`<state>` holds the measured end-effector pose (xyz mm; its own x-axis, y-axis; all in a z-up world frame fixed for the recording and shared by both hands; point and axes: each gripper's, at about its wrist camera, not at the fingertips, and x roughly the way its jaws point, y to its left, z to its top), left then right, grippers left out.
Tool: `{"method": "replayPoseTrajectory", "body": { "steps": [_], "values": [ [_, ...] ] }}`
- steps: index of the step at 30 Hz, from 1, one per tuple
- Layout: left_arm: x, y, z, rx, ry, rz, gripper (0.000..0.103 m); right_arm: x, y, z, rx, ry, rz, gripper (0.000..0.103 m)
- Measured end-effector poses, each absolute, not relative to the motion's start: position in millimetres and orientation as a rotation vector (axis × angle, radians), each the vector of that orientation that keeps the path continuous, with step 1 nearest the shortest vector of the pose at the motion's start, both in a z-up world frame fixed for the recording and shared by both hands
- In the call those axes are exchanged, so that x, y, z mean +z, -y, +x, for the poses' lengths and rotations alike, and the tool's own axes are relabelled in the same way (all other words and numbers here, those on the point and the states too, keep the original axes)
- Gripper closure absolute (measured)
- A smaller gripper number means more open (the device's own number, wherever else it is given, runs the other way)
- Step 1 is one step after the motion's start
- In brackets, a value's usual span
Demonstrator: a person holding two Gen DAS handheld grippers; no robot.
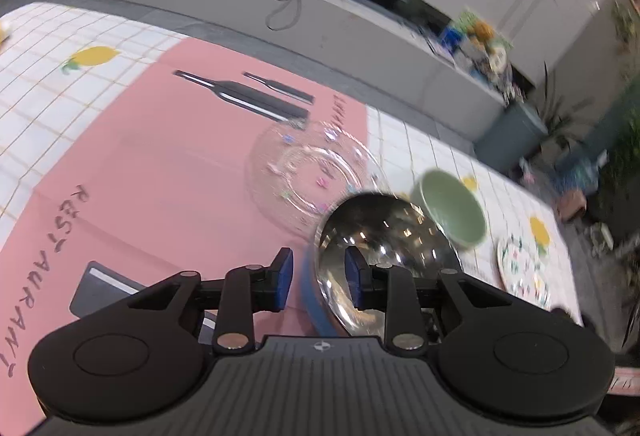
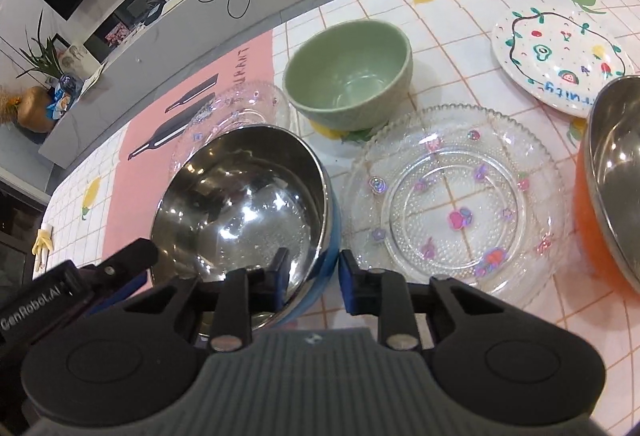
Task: Organize plates and bowls
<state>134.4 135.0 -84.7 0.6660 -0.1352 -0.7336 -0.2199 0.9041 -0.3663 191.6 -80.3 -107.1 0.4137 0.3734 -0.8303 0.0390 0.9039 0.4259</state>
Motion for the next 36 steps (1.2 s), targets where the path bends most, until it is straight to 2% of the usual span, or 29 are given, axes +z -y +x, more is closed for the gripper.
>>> {"method": "replayPoseTrajectory", "body": {
  "steps": [2,3,4,15,23,36],
  "values": [
    [-88.1,-128.6,138.9,0.06,-0.896,-0.419,0.073,-107.0,79.1,190.8,0.218,-1.13,0.402,0.078],
    [-89.6,-127.9,139.7,0.067,-0.905,-0.419,0.079,-106.3,78.3,190.0,0.217,-1.128,0.397,0.079],
    [-90.8,-128.2,140.0,0.073,-0.914,-0.425,0.09,-106.0,78.4,190.0,0.218,-1.127,0.393,0.079],
    [-65.5,-124.7,113.7,0.09,-0.888,-0.418,0.092,-77.1,79.0,169.5,0.244,-1.083,0.337,0.081],
    [-43.0,-116.2,71.0,0.117,-0.896,-0.377,0.092,-67.7,91.6,131.9,0.305,-1.15,0.394,0.081],
    [-61.6,-111.2,15.8,0.125,-0.99,-0.382,0.092,-81.3,103.4,67.6,0.356,-1.252,0.384,0.081]
  ]
}}
